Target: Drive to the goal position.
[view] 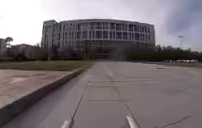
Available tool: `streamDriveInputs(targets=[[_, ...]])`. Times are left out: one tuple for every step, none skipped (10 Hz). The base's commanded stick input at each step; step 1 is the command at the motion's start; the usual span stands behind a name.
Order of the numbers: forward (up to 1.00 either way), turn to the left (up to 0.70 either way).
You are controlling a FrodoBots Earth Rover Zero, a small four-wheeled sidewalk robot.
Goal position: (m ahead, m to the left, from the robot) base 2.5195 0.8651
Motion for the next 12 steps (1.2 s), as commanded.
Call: streamDriveInputs(targets=[[1.0, 0.21], [1.0, 0.17], [1.0, 0.13], [1.0, 0.08], [1.0, 0.04], [1.0, 0.0], [1.0, 0.0], [1.0, 0.0], [1.0, 0.0], [1.0, 0.0], [1.0, 0.0], [1.0, 0.0]])
